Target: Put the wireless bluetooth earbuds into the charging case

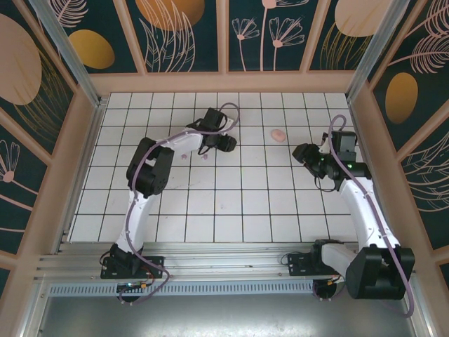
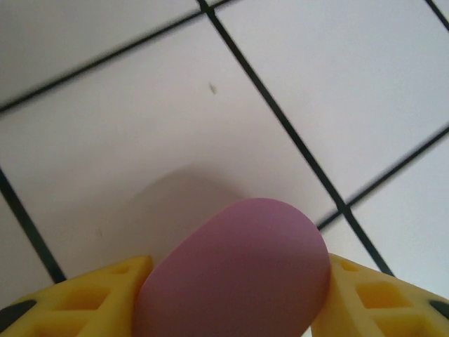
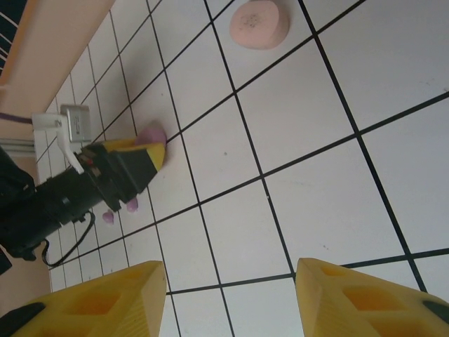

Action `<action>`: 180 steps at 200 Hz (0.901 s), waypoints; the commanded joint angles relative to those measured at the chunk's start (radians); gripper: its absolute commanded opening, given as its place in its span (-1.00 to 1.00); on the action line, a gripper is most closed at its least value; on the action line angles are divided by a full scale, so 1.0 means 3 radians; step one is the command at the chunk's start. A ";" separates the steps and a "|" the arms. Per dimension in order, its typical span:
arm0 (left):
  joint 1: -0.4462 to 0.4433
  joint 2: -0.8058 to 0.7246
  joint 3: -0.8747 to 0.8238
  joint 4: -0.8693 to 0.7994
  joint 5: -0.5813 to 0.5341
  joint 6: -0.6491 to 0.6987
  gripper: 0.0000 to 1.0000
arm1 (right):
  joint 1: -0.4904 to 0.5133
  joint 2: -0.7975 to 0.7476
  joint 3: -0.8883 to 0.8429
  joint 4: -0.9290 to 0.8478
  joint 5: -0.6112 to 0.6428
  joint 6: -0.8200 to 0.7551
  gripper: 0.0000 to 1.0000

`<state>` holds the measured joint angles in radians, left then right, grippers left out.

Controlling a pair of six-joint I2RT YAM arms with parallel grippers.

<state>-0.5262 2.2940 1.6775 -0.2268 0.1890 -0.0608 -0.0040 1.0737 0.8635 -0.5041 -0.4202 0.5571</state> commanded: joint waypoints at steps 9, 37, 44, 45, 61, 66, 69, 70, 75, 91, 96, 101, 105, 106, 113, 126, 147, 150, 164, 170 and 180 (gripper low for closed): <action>-0.0004 -0.0398 -0.0497 0.0157 0.0263 -0.0149 -0.10 | 0.0010 -0.0143 -0.0115 0.0064 -0.0082 0.0077 0.03; -0.0005 -0.0703 -0.0904 0.0335 0.0515 -0.0253 -0.18 | 0.0016 -0.0230 -0.0204 0.0097 -0.0162 0.0136 0.03; -0.0007 -0.0785 -0.0994 0.0390 0.0621 -0.0274 -0.18 | 0.0027 -0.0250 -0.0224 0.0112 -0.0191 0.0159 0.03; -0.0006 -0.0795 -0.1010 0.0399 0.0637 -0.0276 -0.18 | 0.0028 -0.0252 -0.0227 0.0114 -0.0198 0.0164 0.03; -0.0005 -0.0999 -0.1240 0.0557 0.0861 -0.0293 -0.20 | 0.0061 -0.0284 -0.0260 0.0157 -0.0280 0.0224 0.03; -0.0002 -0.1068 -0.1306 0.0590 0.0916 -0.0293 -0.21 | 0.0075 -0.0295 -0.0272 0.0178 -0.0311 0.0245 0.03; -0.0002 -0.1104 -0.1348 0.0611 0.0944 -0.0286 -0.21 | 0.0088 -0.0301 -0.0275 0.0193 -0.0337 0.0258 0.03; -0.0003 -0.1118 -0.1361 0.0619 0.0955 -0.0285 -0.21 | 0.0091 -0.0301 -0.0278 0.0198 -0.0348 0.0264 0.03; -0.0005 -0.1180 -0.1415 0.0656 0.1007 -0.0270 -0.21 | 0.0111 -0.0306 -0.0292 0.0223 -0.0385 0.0290 0.03; -0.0005 -0.1372 -0.1573 0.0748 0.1146 -0.0219 -0.23 | 0.0193 -0.0319 -0.0334 0.0330 -0.0473 0.0396 0.03; -0.0005 -0.1424 -0.1612 0.0771 0.1181 -0.0200 -0.24 | 0.0232 -0.0317 -0.0350 0.0375 -0.0492 0.0440 0.03; -0.0005 -0.1487 -0.1653 0.0792 0.1211 -0.0189 -0.25 | 0.0280 -0.0320 -0.0371 0.0427 -0.0512 0.0490 0.03; -0.0005 -0.1521 -0.1682 0.0808 0.1234 -0.0178 -0.25 | 0.0320 -0.0317 -0.0388 0.0477 -0.0525 0.0533 0.03; -0.0005 -0.1534 -0.1689 0.0810 0.1240 -0.0177 -0.25 | 0.0330 -0.0314 -0.0393 0.0491 -0.0531 0.0544 0.03; -0.0005 -0.1604 -0.1738 0.0838 0.1274 -0.0179 -0.26 | 0.0412 -0.0312 -0.0427 0.0597 -0.0555 0.0631 0.03; -0.0005 -0.1728 -0.1835 0.0920 0.1353 -0.0225 -0.27 | 0.0597 -0.0292 -0.0494 0.0817 -0.0568 0.0809 0.04; -0.0031 -0.1999 -0.2106 0.1234 0.1472 -0.0333 -0.29 | 0.0871 -0.0214 -0.0599 0.1240 -0.0627 0.1143 0.05; -0.0039 -0.2049 -0.2137 0.1272 0.1475 -0.0336 -0.29 | 0.0908 -0.0196 -0.0605 0.1298 -0.0637 0.1188 0.05; -0.0071 -0.2211 -0.2308 0.1414 0.1431 -0.0319 -0.30 | 0.1049 -0.0109 -0.0610 0.1518 -0.0670 0.1361 0.06; -0.0086 -0.2265 -0.2330 0.1452 0.1425 -0.0319 -0.30 | 0.1103 -0.0069 -0.0588 0.1576 -0.0670 0.1402 0.05; -0.0093 -0.2341 -0.2466 0.1507 0.1445 -0.0322 -0.30 | 0.1185 -0.0013 -0.0525 0.1628 -0.0654 0.1438 0.07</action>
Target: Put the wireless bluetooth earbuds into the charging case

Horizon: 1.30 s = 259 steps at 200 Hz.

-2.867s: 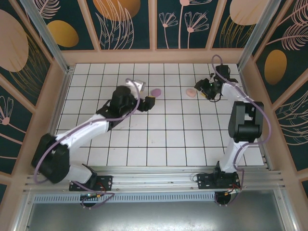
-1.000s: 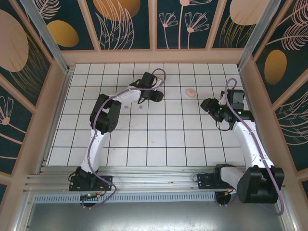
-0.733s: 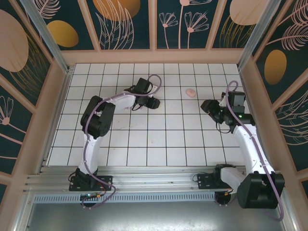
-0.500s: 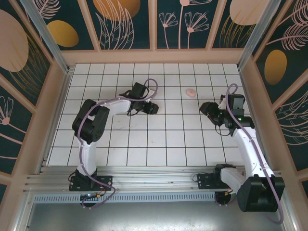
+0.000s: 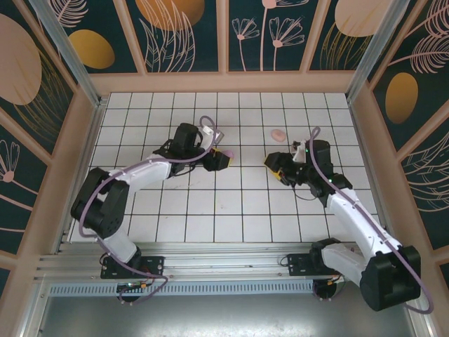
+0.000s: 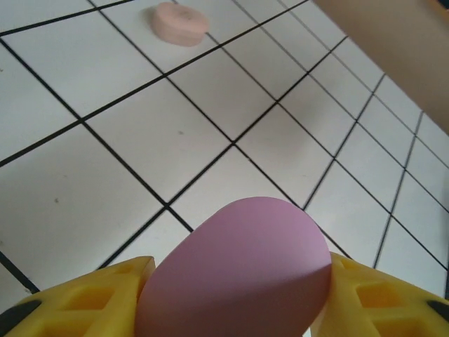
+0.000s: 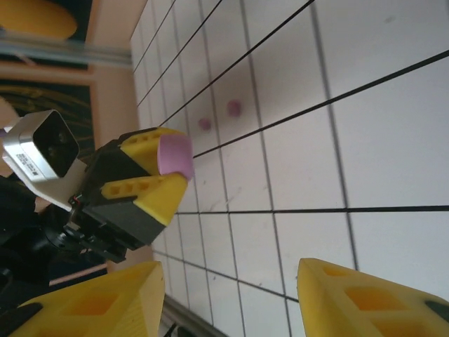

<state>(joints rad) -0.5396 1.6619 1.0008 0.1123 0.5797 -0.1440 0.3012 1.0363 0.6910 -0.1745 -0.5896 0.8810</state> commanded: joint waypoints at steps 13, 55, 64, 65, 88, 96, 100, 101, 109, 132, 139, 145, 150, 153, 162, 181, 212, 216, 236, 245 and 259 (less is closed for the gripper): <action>-0.0057 -0.0309 -0.0280 0.0424 0.0176 -0.0072 -0.30 | 0.0263 0.0192 0.0149 0.0567 -0.0066 0.0374 0.12; -0.0066 -0.0417 -0.0301 0.0404 0.0210 -0.0090 -0.31 | 0.0530 0.0532 0.0388 0.0624 -0.0051 0.0350 0.25; -0.0064 -0.0426 -0.0292 0.0394 0.0219 -0.0088 -0.31 | 0.0583 0.0598 0.0418 0.0652 -0.0040 0.0351 0.26; -0.0066 -0.0426 -0.0290 0.0393 0.0220 -0.0090 -0.31 | 0.0590 0.0605 0.0423 0.0655 -0.0037 0.0354 0.25; -0.0066 -0.0450 -0.0287 0.0392 0.0294 -0.0102 -0.31 | 0.0677 0.0775 0.0520 0.0720 -0.0028 0.0345 0.25; -0.0072 -0.0461 -0.0283 0.0389 0.0321 -0.0103 -0.31 | 0.0693 0.0825 0.0556 0.0717 -0.0027 0.0328 0.26; -0.0072 -0.0460 -0.0284 0.0388 0.0331 -0.0098 -0.31 | 0.0705 0.0850 0.0580 0.0711 -0.0025 0.0317 0.26; -0.0070 -0.0458 -0.0284 0.0385 0.0337 -0.0101 -0.32 | 0.0704 0.0856 0.0583 0.0710 -0.0024 0.0316 0.26; -0.0071 -0.0462 -0.0283 0.0371 0.0353 -0.0089 -0.32 | 0.0714 0.0907 0.0622 0.0705 -0.0024 0.0292 0.26; -0.0073 -0.0461 -0.0260 0.0346 0.0419 -0.0087 -0.33 | 0.0718 0.1035 0.0702 0.0674 -0.0028 0.0240 0.26; -0.0069 -0.0459 -0.0254 0.0349 0.0430 -0.0096 -0.33 | 0.0719 0.1063 0.0713 0.0690 -0.0043 0.0242 0.26; -0.0069 -0.0463 -0.0255 0.0348 0.0443 -0.0105 -0.33 | 0.0722 0.1084 0.0722 0.0709 -0.0057 0.0248 0.26; -0.0068 -0.0472 -0.0256 0.0351 0.0443 -0.0103 -0.33 | 0.0729 0.1100 0.0728 0.0726 -0.0068 0.0260 0.25; -0.0068 -0.0472 -0.0254 0.0352 0.0441 -0.0104 -0.33 | 0.0729 0.1109 0.0730 0.0731 -0.0074 0.0264 0.26; -0.0073 -0.0480 -0.0249 0.0352 0.0444 -0.0104 -0.33 | 0.0752 0.1127 0.0750 0.0745 -0.0085 0.0271 0.25; -0.0066 -0.0487 -0.0232 0.0341 0.0442 -0.0112 -0.32 | 0.0801 0.1170 0.0792 0.0732 -0.0083 0.0272 0.25; -0.0072 -0.0488 -0.0203 0.0346 0.0471 -0.0134 -0.31 | 0.0899 0.1187 0.0800 0.0690 -0.0004 0.0279 0.19; -0.0070 -0.0490 -0.0204 0.0348 0.0470 -0.0134 -0.31 | 0.0906 0.1188 0.0792 0.0702 -0.0003 0.0287 0.16; -0.0065 -0.0502 -0.0213 0.0362 0.0486 -0.0144 -0.31 | 0.0935 0.1194 0.0782 0.0756 -0.0010 0.0321 -0.07; -0.0069 -0.0507 -0.0214 0.0358 0.0487 -0.0144 -0.30 | 0.0940 0.1192 0.0791 0.0758 -0.0004 0.0322 -0.23; -0.0071 -0.0527 -0.0216 0.0345 0.0497 -0.0129 -0.23 | 0.0943 0.1188 0.0804 0.0756 -0.0001 0.0322 -0.44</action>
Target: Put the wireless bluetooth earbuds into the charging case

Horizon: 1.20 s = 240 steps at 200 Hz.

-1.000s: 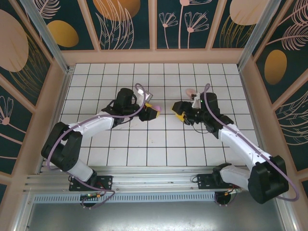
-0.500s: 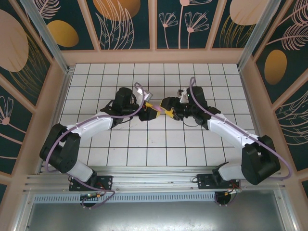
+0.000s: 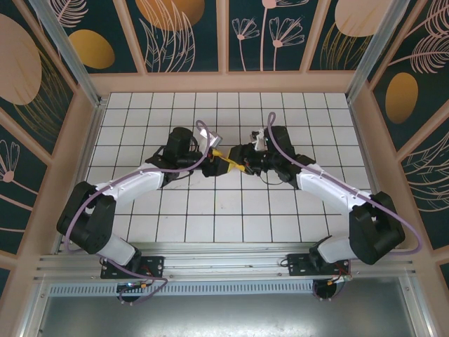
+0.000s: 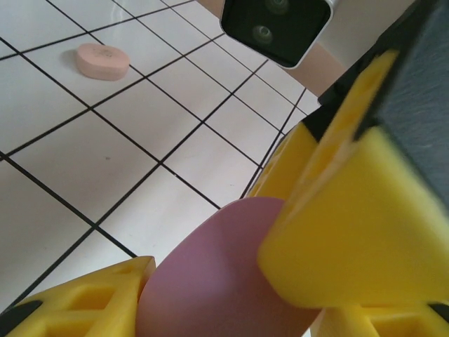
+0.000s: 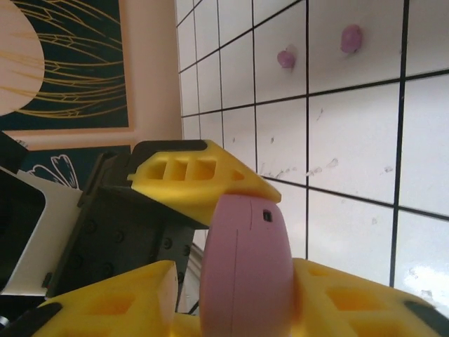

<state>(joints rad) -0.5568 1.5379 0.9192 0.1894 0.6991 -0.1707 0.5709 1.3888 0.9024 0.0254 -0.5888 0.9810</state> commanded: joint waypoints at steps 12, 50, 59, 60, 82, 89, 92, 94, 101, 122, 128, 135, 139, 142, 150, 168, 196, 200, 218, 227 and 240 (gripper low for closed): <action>-0.0011 -0.0135 0.0052 0.0069 0.0111 -0.0004 -0.15 | 0.0038 0.0013 0.0120 0.0078 -0.0003 -0.0022 -0.58; -0.0006 -0.0392 -0.0018 0.0090 0.0018 0.0081 0.36 | -0.0023 -0.0006 0.0237 -0.0080 -0.0097 -0.0150 -0.74; 0.0000 -0.0477 -0.0025 0.0090 -0.0012 0.0091 0.54 | -0.0056 -0.0024 0.0265 -0.0111 -0.0159 -0.0196 -0.75; 0.0000 -0.0483 -0.0023 0.0087 -0.0016 0.0092 0.56 | -0.0056 -0.0026 0.0268 -0.0116 -0.0167 -0.0201 -0.75; 0.0032 -0.0703 -0.0029 0.0026 -0.0098 0.0146 0.65 | -0.0232 -0.0065 0.0362 -0.0210 -0.0404 -0.0282 -0.78; 0.0035 -0.0785 -0.0040 -0.0013 -0.0142 0.0185 0.66 | -0.0297 -0.0073 0.0392 -0.0237 -0.0506 -0.0291 -0.79; 0.0036 -0.0820 -0.0044 -0.0029 -0.0172 0.0200 0.66 | -0.0322 -0.0078 0.0408 -0.0249 -0.0549 -0.0294 -0.79; 0.0036 -0.0845 -0.0050 -0.0038 -0.0194 0.0205 0.67 | -0.0339 -0.0078 0.0419 -0.0252 -0.0576 -0.0299 -0.79; 0.0040 -0.0932 -0.0069 -0.0062 -0.0253 0.0247 0.68 | -0.0395 -0.0086 0.0460 -0.0275 -0.0687 -0.0317 -0.80; 0.0043 -0.1232 -0.0179 -0.0099 -0.0446 0.0398 0.69 | -0.0498 -0.0079 0.0629 -0.0452 -0.0986 -0.0427 -0.79; 0.0047 -0.1307 -0.0219 -0.0104 -0.0503 0.0449 0.69 | -0.0512 -0.0072 0.0684 -0.0526 -0.1077 -0.0468 -0.80; 0.0049 -0.1412 -0.0260 -0.0102 -0.0557 0.0481 0.69 | -0.0519 -0.0056 0.0745 -0.0596 -0.1182 -0.0521 -0.79; 0.0049 -0.1466 -0.0285 -0.0087 -0.0568 0.0491 0.69 | -0.0517 -0.0049 0.0773 -0.0627 -0.1250 -0.0548 -0.79; 0.0051 -0.1503 -0.0307 -0.0069 -0.0569 0.0490 0.68 | -0.0510 -0.0046 0.0795 -0.0648 -0.1304 -0.0569 -0.79; 0.0053 -0.1612 -0.0367 -0.0003 -0.0542 0.0483 0.69 | -0.0495 -0.0033 0.0852 -0.0712 -0.1430 -0.0627 -0.77; 0.0062 -0.1779 -0.0484 0.0179 -0.0473 0.0414 0.68 | -0.0442 -0.0012 0.0982 -0.0931 -0.1630 -0.0783 -0.73; 0.0062 -0.1945 -0.0792 0.0675 -0.0209 0.0410 0.65 | -0.0419 -0.0074 0.1066 -0.0987 -0.1816 -0.0800 -0.72; 0.0059 -0.1966 -0.0862 0.0776 -0.0193 0.0407 0.64 | -0.0416 -0.0086 0.1065 -0.0962 -0.1834 -0.0778 -0.72; 0.0065 -0.2055 -0.1096 0.1165 -0.0142 0.0418 0.60 | -0.0397 -0.0144 0.1051 -0.0844 -0.1897 -0.0671 -0.72; 0.0062 -0.2069 -0.1148 0.1295 -0.0125 0.0397 0.58 | -0.0375 -0.0165 0.1038 -0.0793 -0.1902 -0.0623 -0.72; 0.0061 -0.2033 -0.1161 0.1429 -0.0053 0.0338 0.57 | -0.0335 -0.0193 0.0994 -0.0670 -0.1903 -0.0510 -0.71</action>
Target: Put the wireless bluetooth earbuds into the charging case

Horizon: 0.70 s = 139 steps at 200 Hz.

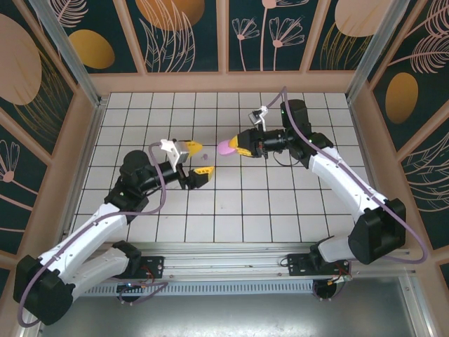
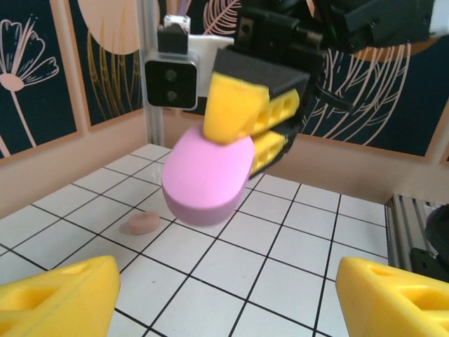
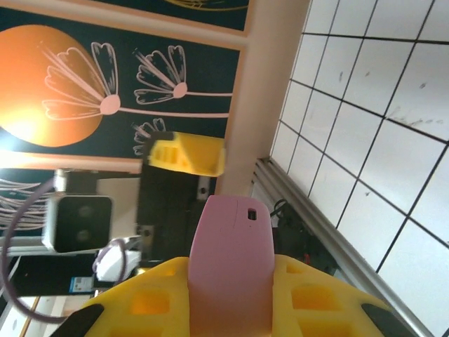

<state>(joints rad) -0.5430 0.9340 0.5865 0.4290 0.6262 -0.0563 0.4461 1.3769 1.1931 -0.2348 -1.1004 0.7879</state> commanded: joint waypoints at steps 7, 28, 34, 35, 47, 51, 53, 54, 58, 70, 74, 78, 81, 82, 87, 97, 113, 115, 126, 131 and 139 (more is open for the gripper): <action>0.0020 0.0020 -0.0034 0.0673 0.0238 -0.0076 0.56 | 0.0106 -0.0170 -0.0017 0.0306 -0.0193 0.0222 -0.71; 0.0015 0.0148 0.0011 0.0810 0.0349 -0.0153 0.56 | 0.0197 -0.0212 -0.0155 0.0711 -0.0188 0.0558 -0.70; 0.0016 0.0179 0.0011 0.0876 0.0371 -0.0172 0.55 | 0.0230 -0.0213 -0.0175 0.0783 -0.0192 0.0619 -0.71; 0.0015 0.0185 0.0012 0.0886 0.0374 -0.0176 0.55 | 0.0233 -0.0213 -0.0179 0.0793 -0.0192 0.0630 -0.70; 0.0015 0.0245 0.0037 0.0983 0.0407 -0.0196 0.54 | 0.0280 -0.0208 -0.0188 0.0888 -0.0208 0.0708 -0.70; 0.0015 0.0265 0.0050 0.0992 0.0421 -0.0191 0.52 | 0.0295 -0.0208 -0.0190 0.0903 -0.0212 0.0731 -0.70; 0.0018 0.0272 0.0062 0.0997 0.0428 -0.0191 0.51 | 0.0299 -0.0204 -0.0191 0.0915 -0.0213 0.0743 -0.70; 0.0017 0.0277 0.0066 0.0998 0.0433 -0.0186 0.51 | 0.0301 -0.0203 -0.0192 0.0915 -0.0213 0.0746 -0.70; 0.0018 0.0299 0.0084 0.0992 0.0454 -0.0170 0.48 | 0.0309 -0.0203 -0.0189 0.0925 -0.0216 0.0762 -0.70; 0.0016 0.0351 0.0134 0.0969 0.0505 -0.0130 0.43 | 0.0318 -0.0208 -0.0191 0.0948 -0.0218 0.0819 -0.69; 0.0015 0.0362 0.0144 0.0977 0.0519 -0.0123 0.40 | 0.0318 -0.0212 -0.0193 0.0951 -0.0218 0.0827 -0.69; 0.0020 0.0378 0.0152 0.0985 0.0531 -0.0119 0.38 | 0.0318 -0.0213 -0.0189 0.0957 -0.0221 0.0841 -0.69; 0.0015 0.0386 0.0156 0.0991 0.0544 -0.0115 0.37 | 0.0318 -0.0213 -0.0188 0.0958 -0.0223 0.0844 -0.69; 0.0015 0.0390 0.0156 0.0995 0.0547 -0.0115 0.36 | 0.0318 -0.0213 -0.0188 0.0960 -0.0223 0.0847 -0.69; 0.0015 0.0401 0.0164 0.1007 0.0565 -0.0114 0.33 | 0.0318 -0.0218 -0.0181 0.0960 -0.0223 0.0857 -0.69; 0.0018 0.0423 0.0177 0.1029 0.0601 -0.0126 0.28 | 0.0318 -0.0223 -0.0168 0.0947 -0.0223 0.0863 -0.69; 0.0015 0.0445 0.0197 0.1054 0.0628 -0.0143 0.22 | 0.0318 -0.0233 -0.0150 0.0918 -0.0213 0.0863 -0.69; 0.0015 0.0445 0.0198 0.1057 0.0628 -0.0144 0.22 | 0.0318 -0.0233 -0.0149 0.0920 -0.0211 0.0864 -0.69; 0.0015 0.0452 0.0205 0.1070 0.0644 -0.0154 0.18 | 0.0318 -0.0238 -0.0143 0.0906 -0.0204 0.0869 -0.69; 0.0017 0.0460 0.0202 0.1078 0.0649 -0.0163 0.16 | 0.0318 -0.0237 -0.0141 0.0903 -0.0201 0.0866 -0.69; 0.0016 0.0465 0.0204 0.1092 0.0653 -0.0178 0.11 | 0.0318 -0.0238 -0.0137 0.0904 -0.0198 0.0866 -0.69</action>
<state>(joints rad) -0.5430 1.0649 0.6178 0.6979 0.7818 -0.0990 0.5377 1.3373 1.1442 0.0013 -1.1404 1.0321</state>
